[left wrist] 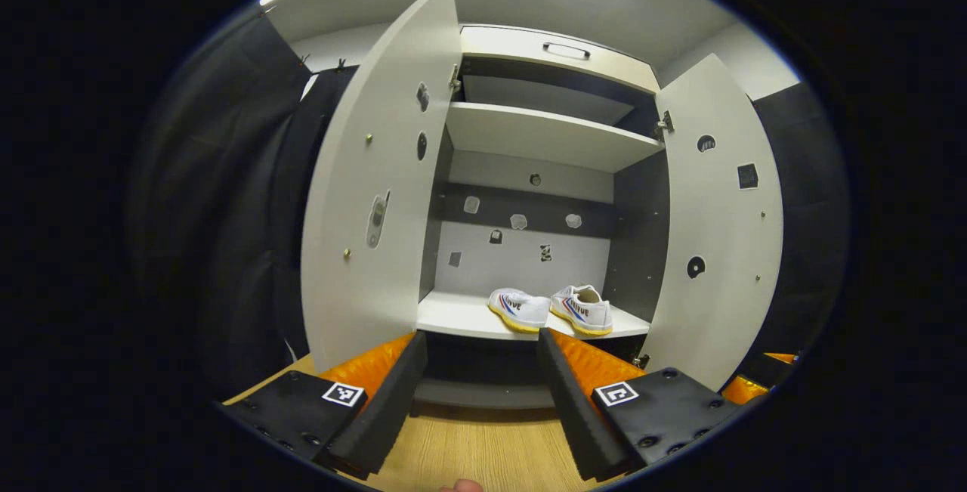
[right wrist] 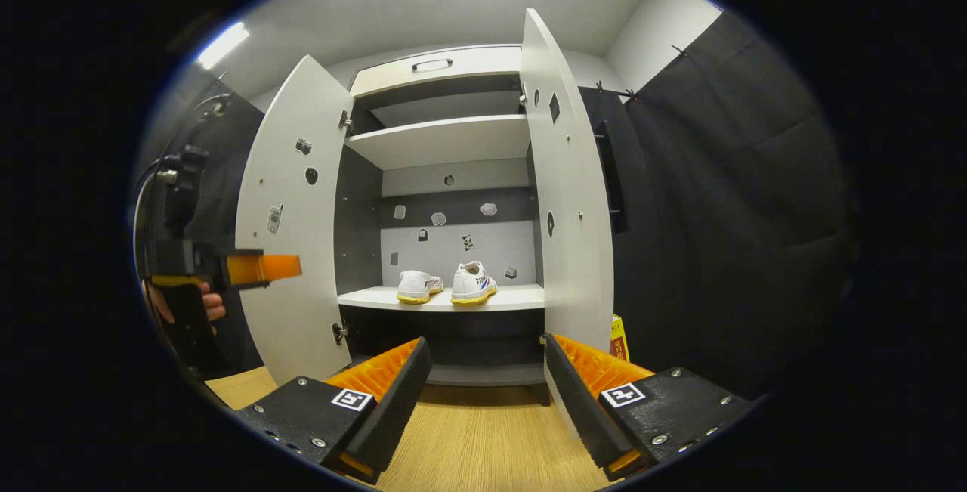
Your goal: Grab one shoe with the right hand and put it into the shoe cabinet, grab the other shoe with the left hand and put it into the shoe cabinet; then close the right door with the right hand and the left door with the left hand.
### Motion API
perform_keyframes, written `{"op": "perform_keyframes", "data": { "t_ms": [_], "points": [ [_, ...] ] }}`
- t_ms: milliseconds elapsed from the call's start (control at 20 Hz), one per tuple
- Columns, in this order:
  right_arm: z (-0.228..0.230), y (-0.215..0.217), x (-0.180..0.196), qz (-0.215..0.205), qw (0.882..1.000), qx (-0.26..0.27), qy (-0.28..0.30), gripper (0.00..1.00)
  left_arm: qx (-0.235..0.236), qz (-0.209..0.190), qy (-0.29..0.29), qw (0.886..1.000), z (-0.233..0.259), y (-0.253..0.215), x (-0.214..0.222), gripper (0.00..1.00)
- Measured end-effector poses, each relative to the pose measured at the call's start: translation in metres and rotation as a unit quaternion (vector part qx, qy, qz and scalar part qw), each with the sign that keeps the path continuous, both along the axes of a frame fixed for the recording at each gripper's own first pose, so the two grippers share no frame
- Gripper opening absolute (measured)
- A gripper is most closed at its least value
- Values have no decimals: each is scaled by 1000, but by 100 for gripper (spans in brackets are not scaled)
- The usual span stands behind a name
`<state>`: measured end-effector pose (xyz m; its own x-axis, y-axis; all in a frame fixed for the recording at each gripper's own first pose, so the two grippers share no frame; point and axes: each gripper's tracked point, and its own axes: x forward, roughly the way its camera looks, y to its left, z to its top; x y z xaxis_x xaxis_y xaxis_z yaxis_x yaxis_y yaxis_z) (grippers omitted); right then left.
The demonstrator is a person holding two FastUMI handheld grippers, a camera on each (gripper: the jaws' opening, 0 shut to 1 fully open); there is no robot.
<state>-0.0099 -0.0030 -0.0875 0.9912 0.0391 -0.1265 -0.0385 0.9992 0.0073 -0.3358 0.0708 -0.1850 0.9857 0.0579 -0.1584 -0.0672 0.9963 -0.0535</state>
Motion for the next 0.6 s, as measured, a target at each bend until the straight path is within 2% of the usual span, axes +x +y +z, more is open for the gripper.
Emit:
{"op": "perform_keyframes", "data": {
  "t_ms": [50, 150, 250, 300, 400, 450, 600],
  "points": [
    [-1, 1, -1, 1, 1000, 0, 1, 94, 3, 5, -3, 1000, -7, 5, -9, 99],
    [-5, 5, -2, 4, 1000, 2, 5, 94, 14, 15, -13, 1000, -19, 12, -27, 95],
    [-12, 9, -4, 6, 1000, 8, 13, 94, 19, 20, -20, 999, -26, 13, -43, 96],
    [-14, 11, -5, 7, 1000, 13, 18, 94, 24, 23, -20, 999, -30, 13, -51, 99],
    [-19, 15, -7, 10, 999, 22, 26, 94, 33, 28, -19, 999, -35, 11, -65, 92],
    [-21, 15, -8, 9, 999, 24, 28, 94, 34, 30, -16, 999, -38, 9, -71, 95],
    [-28, 15, -10, 8, 999, 19, 34, 94, 25, 25, -5, 999, -51, -5, -84, 95]
  ]
}}
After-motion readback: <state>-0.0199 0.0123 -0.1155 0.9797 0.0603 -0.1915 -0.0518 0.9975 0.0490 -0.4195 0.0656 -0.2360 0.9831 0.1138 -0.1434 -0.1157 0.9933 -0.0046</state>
